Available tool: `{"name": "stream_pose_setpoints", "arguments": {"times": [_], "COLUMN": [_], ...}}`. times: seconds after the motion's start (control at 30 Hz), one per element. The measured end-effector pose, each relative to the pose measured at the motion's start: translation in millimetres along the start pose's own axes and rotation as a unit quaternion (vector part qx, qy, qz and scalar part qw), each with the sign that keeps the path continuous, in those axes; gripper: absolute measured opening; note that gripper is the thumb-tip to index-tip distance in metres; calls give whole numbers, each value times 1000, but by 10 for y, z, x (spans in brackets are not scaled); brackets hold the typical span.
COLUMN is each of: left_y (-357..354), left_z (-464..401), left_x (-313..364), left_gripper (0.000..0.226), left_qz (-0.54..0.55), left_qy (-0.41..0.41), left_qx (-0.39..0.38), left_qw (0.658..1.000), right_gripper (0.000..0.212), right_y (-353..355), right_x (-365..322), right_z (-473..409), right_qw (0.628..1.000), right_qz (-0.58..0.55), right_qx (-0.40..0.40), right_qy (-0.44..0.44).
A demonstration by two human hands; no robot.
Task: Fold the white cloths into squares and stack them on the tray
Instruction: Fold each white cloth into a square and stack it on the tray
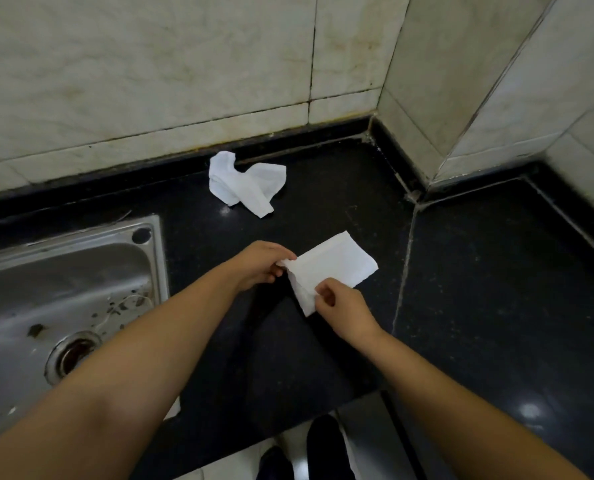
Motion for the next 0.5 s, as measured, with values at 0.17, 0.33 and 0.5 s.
{"name": "stream_pose_setpoints", "arguments": {"times": [0.17,0.33,0.5], "left_y": [-328,-574,-752], "left_z": [-275,-660,-947], "left_x": [458,825,806], "left_gripper": [15,8,19], "left_qz": [50,-217,-353], "left_qy": [3,-86,-75], "left_qx": [-66,55,106], "left_qw": [997,971,926], "right_gripper": [11,5,9], "right_y": [681,915,926], "right_x": [365,683,814], "right_z": [-241,-449,-535], "right_qw": [993,990,984], "right_qz": [-71,-37,106], "right_qx": [69,84,74], "right_qy": [-64,-105,-120]}}
Point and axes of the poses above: each hand's wrist, its own z-axis away from the middle knuckle, its own y-axis out of the back of the hand, x = y × z, the point moved 8 cm from there along -z, towards the middle knuckle, and after that the axes turned 3 degrees about -z, right-handed, at the moved point
